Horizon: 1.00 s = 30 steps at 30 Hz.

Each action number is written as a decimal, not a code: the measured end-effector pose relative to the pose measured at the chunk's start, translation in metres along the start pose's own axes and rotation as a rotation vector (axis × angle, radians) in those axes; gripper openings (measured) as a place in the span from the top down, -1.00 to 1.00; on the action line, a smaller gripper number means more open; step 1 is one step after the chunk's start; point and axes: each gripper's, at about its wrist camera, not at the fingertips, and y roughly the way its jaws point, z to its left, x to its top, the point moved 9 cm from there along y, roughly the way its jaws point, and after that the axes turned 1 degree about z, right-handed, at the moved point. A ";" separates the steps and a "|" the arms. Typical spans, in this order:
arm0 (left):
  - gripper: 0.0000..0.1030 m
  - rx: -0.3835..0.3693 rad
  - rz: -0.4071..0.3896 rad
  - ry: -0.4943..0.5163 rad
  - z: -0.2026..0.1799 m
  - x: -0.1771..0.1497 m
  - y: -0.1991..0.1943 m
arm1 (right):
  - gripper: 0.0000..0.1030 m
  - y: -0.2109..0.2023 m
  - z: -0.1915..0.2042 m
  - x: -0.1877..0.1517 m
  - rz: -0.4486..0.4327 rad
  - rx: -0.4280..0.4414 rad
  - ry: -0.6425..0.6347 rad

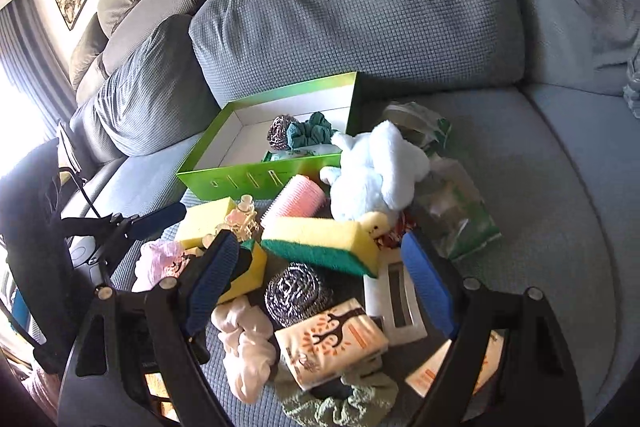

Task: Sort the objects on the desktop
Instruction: 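Withdraw the right gripper to the pile toward a yellow-green sponge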

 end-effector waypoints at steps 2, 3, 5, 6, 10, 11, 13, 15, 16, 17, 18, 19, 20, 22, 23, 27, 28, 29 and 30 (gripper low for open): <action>-0.80 0.017 0.002 -0.001 0.000 -0.001 0.000 | -0.64 -0.002 0.000 -0.003 0.001 0.003 0.003; -0.80 0.031 0.003 -0.001 0.000 -0.002 -0.001 | -0.64 -0.002 0.000 -0.004 0.002 0.001 0.002; -0.80 0.045 0.002 0.003 -0.001 -0.003 -0.001 | -0.64 -0.003 0.000 -0.005 0.000 -0.006 -0.004; -0.80 0.047 0.003 0.003 -0.001 -0.003 -0.001 | -0.64 -0.003 0.001 -0.006 0.000 -0.008 -0.006; -0.80 0.049 0.004 0.006 -0.004 -0.006 -0.001 | -0.64 -0.004 0.001 -0.008 0.003 -0.007 -0.010; -0.80 0.057 0.004 0.009 -0.004 -0.006 -0.001 | -0.64 -0.004 0.001 -0.008 0.003 -0.007 -0.010; -0.80 0.062 0.003 0.016 -0.005 -0.007 0.000 | -0.64 -0.004 0.002 -0.010 0.005 -0.007 -0.014; -0.80 0.064 0.003 0.021 -0.006 -0.008 0.001 | -0.64 -0.004 0.002 -0.011 0.005 -0.008 -0.014; -0.80 0.069 0.001 0.024 -0.007 -0.008 0.001 | -0.64 -0.003 0.002 -0.012 0.007 -0.008 -0.013; -0.80 0.074 0.000 0.027 -0.007 -0.008 0.002 | -0.64 -0.003 0.001 -0.012 0.006 -0.013 -0.011; -0.80 0.070 0.001 0.027 -0.007 -0.008 0.003 | -0.64 -0.003 0.000 -0.012 0.004 -0.019 -0.010; -0.80 0.061 0.003 0.026 -0.008 -0.009 0.005 | -0.64 -0.002 -0.001 -0.012 0.002 -0.022 -0.011; -0.80 0.055 0.003 0.026 -0.008 -0.009 0.006 | -0.64 -0.002 -0.001 -0.012 0.002 -0.022 -0.011; -0.80 0.053 0.004 0.035 -0.008 -0.010 0.009 | -0.64 0.000 -0.002 -0.014 0.004 -0.025 -0.010; -0.80 0.050 0.005 0.040 -0.009 -0.011 0.011 | -0.64 0.001 -0.003 -0.015 0.007 -0.028 -0.010; -0.80 0.031 0.015 0.052 -0.011 -0.012 0.018 | -0.64 0.009 -0.008 -0.017 0.016 -0.036 -0.001; -0.80 0.029 0.016 0.055 -0.011 -0.012 0.020 | -0.64 0.010 -0.009 -0.017 0.018 -0.036 0.000; -0.80 0.026 0.017 0.056 -0.011 -0.012 0.021 | -0.64 0.011 -0.010 -0.017 0.021 -0.036 0.003; -0.80 0.026 0.020 0.055 -0.011 -0.012 0.023 | -0.64 0.013 -0.011 -0.017 0.023 -0.038 0.006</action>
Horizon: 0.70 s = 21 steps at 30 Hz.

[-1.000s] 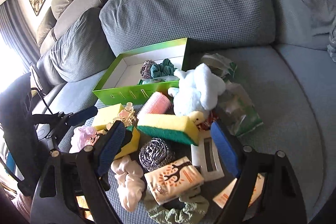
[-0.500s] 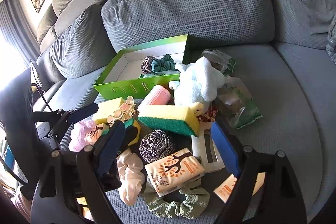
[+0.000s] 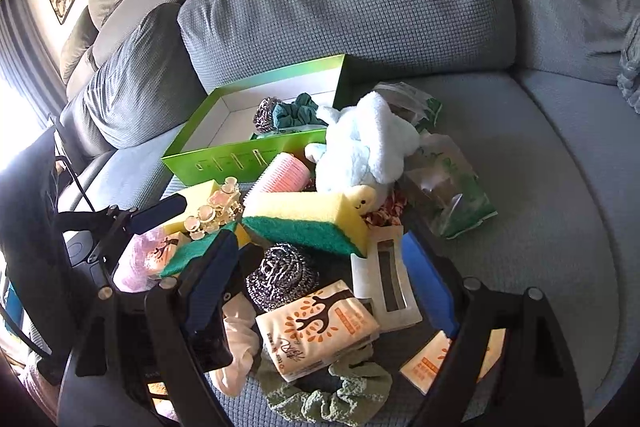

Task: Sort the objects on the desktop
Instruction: 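Withdraw the right gripper to the pile toward a yellow-green sponge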

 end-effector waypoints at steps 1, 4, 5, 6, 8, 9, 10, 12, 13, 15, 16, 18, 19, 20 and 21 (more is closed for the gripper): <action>-0.80 -0.002 0.001 -0.001 0.001 0.000 0.001 | -0.64 0.002 0.000 0.000 0.003 0.003 0.004; -0.80 -0.008 0.004 -0.008 0.002 0.001 0.005 | -0.64 0.005 -0.001 0.000 0.006 0.006 0.008; -0.80 -0.011 0.005 -0.010 0.002 0.001 0.005 | -0.64 0.006 -0.001 0.000 0.007 0.006 0.009; -0.80 -0.014 0.005 -0.011 0.002 0.001 0.006 | -0.64 0.007 -0.001 0.000 0.008 0.009 0.010; -0.80 -0.013 0.006 -0.010 0.003 0.000 0.008 | -0.64 0.008 -0.001 0.000 0.010 0.008 0.011; -0.80 -0.014 0.007 -0.008 0.002 0.000 0.009 | -0.64 0.009 -0.001 0.000 0.011 0.009 0.012; -0.80 -0.017 0.007 -0.008 0.003 0.000 0.010 | -0.64 0.010 -0.001 0.000 0.014 0.011 0.013; -0.80 -0.028 0.009 -0.010 0.002 -0.001 0.013 | -0.64 0.013 -0.002 -0.001 0.018 0.012 0.019; -0.80 -0.036 0.012 -0.012 0.002 -0.001 0.015 | -0.64 0.015 -0.002 -0.001 0.021 0.013 0.021; -0.80 -0.049 0.020 -0.020 0.003 -0.001 0.020 | -0.64 0.020 -0.003 -0.001 0.024 0.011 0.022; -0.80 -0.060 0.025 -0.026 0.004 -0.001 0.023 | -0.64 0.022 -0.003 -0.001 0.025 0.009 0.022; -0.80 -0.072 0.036 -0.037 0.005 -0.002 0.028 | -0.64 0.028 -0.005 0.000 0.028 0.009 0.027; -0.80 -0.077 0.042 -0.041 0.006 -0.003 0.031 | -0.64 0.030 -0.006 0.000 0.030 0.010 0.031; -0.80 -0.078 0.050 -0.049 0.008 -0.003 0.034 | -0.64 0.034 -0.007 0.000 0.034 0.010 0.037; -0.80 -0.083 0.053 -0.053 0.008 -0.004 0.036 | -0.64 0.037 -0.007 0.000 0.038 0.014 0.041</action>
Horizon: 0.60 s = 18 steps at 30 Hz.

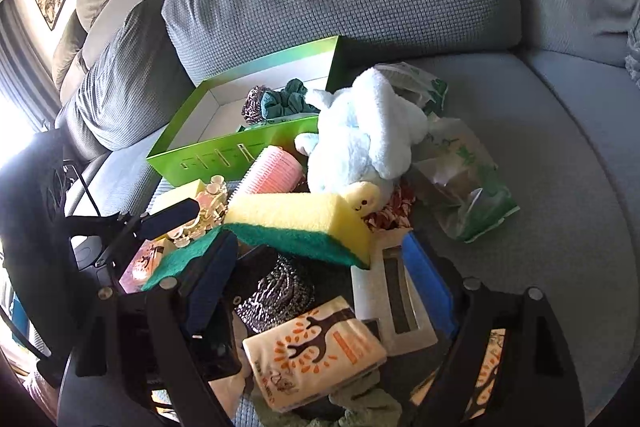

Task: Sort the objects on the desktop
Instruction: 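Withdraw the right gripper to the pile toward a yellow-green sponge, then close the right gripper on the yellow-green scouring sponge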

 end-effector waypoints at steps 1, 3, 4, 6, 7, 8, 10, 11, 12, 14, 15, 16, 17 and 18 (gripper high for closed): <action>-0.80 -0.006 0.003 -0.003 0.000 0.000 0.002 | -0.60 0.002 -0.001 0.000 0.002 0.003 0.003; -0.80 -0.013 0.006 -0.003 0.002 -0.001 0.005 | -0.50 0.006 0.000 0.000 0.004 0.008 0.003; -0.80 -0.020 0.006 -0.003 0.001 -0.001 0.006 | -0.43 0.008 0.001 0.000 0.008 0.015 0.002; -0.80 -0.030 0.006 -0.005 0.002 -0.002 0.009 | -0.40 0.010 0.002 0.000 0.011 0.020 0.002; -0.80 -0.039 0.007 -0.009 0.001 -0.002 0.010 | -0.39 0.012 0.003 0.000 0.014 0.024 0.005; -0.80 -0.046 0.009 -0.013 0.001 -0.002 0.011 | -0.39 0.013 0.003 -0.001 0.014 0.028 0.008; -0.80 -0.054 0.012 -0.015 0.001 -0.002 0.013 | -0.34 0.016 0.002 -0.001 0.016 0.033 0.018; -0.80 -0.060 0.014 -0.018 0.001 -0.002 0.014 | -0.32 0.016 0.002 -0.001 0.017 0.037 0.023; -0.80 -0.067 0.015 -0.021 0.001 -0.003 0.015 | -0.28 0.017 0.003 -0.001 0.018 0.042 0.026; -0.76 -0.079 0.015 -0.018 0.001 -0.003 0.016 | -0.25 0.019 0.003 -0.001 0.018 0.043 0.029; -0.73 -0.087 0.018 -0.014 0.000 -0.003 0.017 | -0.19 0.020 0.003 -0.001 0.022 0.045 0.032; -0.73 -0.084 0.016 -0.010 -0.001 -0.004 0.018 | -0.17 0.022 0.003 -0.001 0.027 0.051 0.038; -0.73 -0.083 0.011 -0.006 -0.001 -0.004 0.017 | -0.17 0.023 0.002 -0.002 0.031 0.054 0.050; -0.73 -0.082 0.008 -0.001 -0.001 -0.004 0.017 | -0.15 0.024 0.001 -0.002 0.031 0.055 0.057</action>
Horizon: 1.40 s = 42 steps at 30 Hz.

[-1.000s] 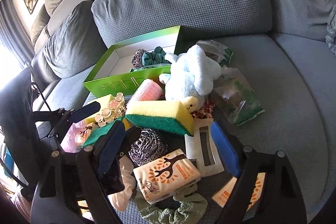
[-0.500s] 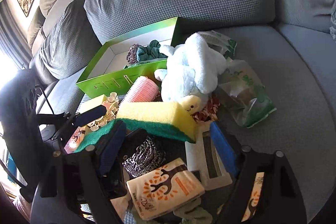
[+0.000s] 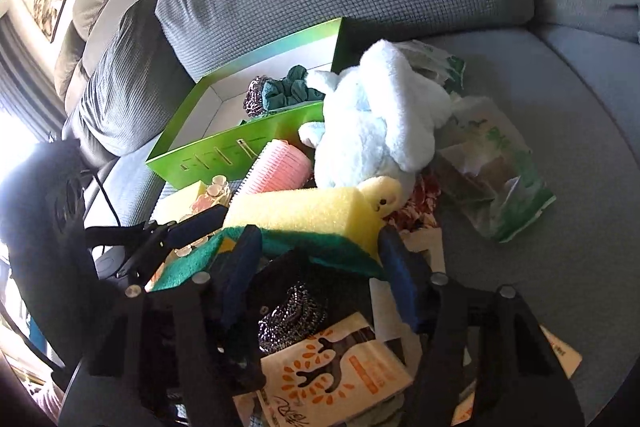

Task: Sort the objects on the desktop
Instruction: 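Close the right gripper on the yellow-green scouring sponge, then lift the sponge with the right gripper and carry it over the green box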

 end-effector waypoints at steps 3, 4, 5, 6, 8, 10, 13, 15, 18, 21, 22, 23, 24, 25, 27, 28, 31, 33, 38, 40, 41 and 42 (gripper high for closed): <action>-0.68 -0.009 -0.014 0.010 -0.001 0.002 -0.002 | -0.10 -0.002 -0.001 0.001 -0.011 0.010 0.007; -0.64 -0.012 -0.019 0.013 -0.002 0.003 -0.003 | -0.08 -0.002 -0.001 0.001 -0.011 0.011 0.008; -0.57 -0.017 -0.023 0.012 -0.003 0.003 -0.005 | -0.06 -0.004 -0.001 0.001 -0.011 0.015 0.014; -0.52 -0.033 -0.031 0.014 -0.005 0.004 -0.007 | -0.04 -0.005 -0.001 0.002 -0.014 0.019 0.018; -0.44 -0.041 -0.041 0.029 -0.009 0.004 -0.008 | 0.02 -0.006 -0.001 0.002 -0.018 0.031 0.020; -0.44 -0.040 -0.043 0.044 -0.011 0.005 -0.007 | 0.07 -0.006 -0.003 0.002 -0.015 0.033 0.027; -0.44 -0.037 -0.048 0.057 -0.013 0.006 -0.006 | 0.09 -0.007 -0.004 0.001 -0.014 0.043 0.032; -0.36 -0.036 -0.054 0.059 -0.015 0.007 -0.007 | 0.10 -0.008 -0.004 0.001 -0.015 0.053 0.029; -0.24 -0.003 -0.069 0.083 -0.018 0.008 -0.011 | 0.24 -0.012 -0.001 0.002 -0.027 0.048 0.014; -0.23 0.000 -0.076 0.080 -0.017 0.010 -0.014 | 0.33 -0.016 0.000 0.004 -0.046 0.048 0.000; -0.23 -0.002 -0.075 0.079 -0.017 0.010 -0.014 | 0.34 -0.017 0.000 0.005 -0.048 0.054 0.002; -0.23 -0.002 -0.076 0.080 -0.017 0.011 -0.015 | 0.34 -0.017 0.000 0.005 -0.050 0.055 0.001; -0.23 0.000 -0.077 0.080 -0.017 0.011 -0.016 | 0.35 -0.018 0.001 0.005 -0.050 0.055 0.000; -0.23 0.002 -0.080 0.080 -0.017 0.012 -0.017 | 0.35 -0.019 0.002 0.006 -0.050 0.055 -0.001; -0.22 0.000 -0.094 0.078 -0.018 0.014 -0.024 | 0.35 -0.022 0.004 0.007 -0.060 0.058 -0.007; -0.22 0.000 -0.103 0.078 -0.018 0.016 -0.027 | 0.35 -0.026 0.007 0.009 -0.068 0.060 -0.012; -0.22 -0.004 -0.139 0.084 -0.021 0.025 -0.040 | 0.35 -0.040 0.014 0.015 -0.107 0.054 -0.044; -0.22 -0.002 -0.163 0.090 -0.023 0.032 -0.048 | 0.34 -0.047 0.018 0.020 -0.131 0.052 -0.061; -0.22 0.009 -0.206 0.103 -0.027 0.046 -0.062 | 0.35 -0.063 0.027 0.032 -0.172 0.047 -0.095; -0.22 0.009 -0.222 0.105 -0.028 0.052 -0.068 | 0.35 -0.068 0.031 0.036 -0.188 0.043 -0.111; -0.22 0.009 -0.230 0.105 -0.028 0.055 -0.071 | 0.35 -0.071 0.033 0.038 -0.197 0.040 -0.123; -0.22 0.010 -0.239 0.105 -0.028 0.058 -0.074 | 0.35 -0.074 0.036 0.041 -0.203 0.040 -0.131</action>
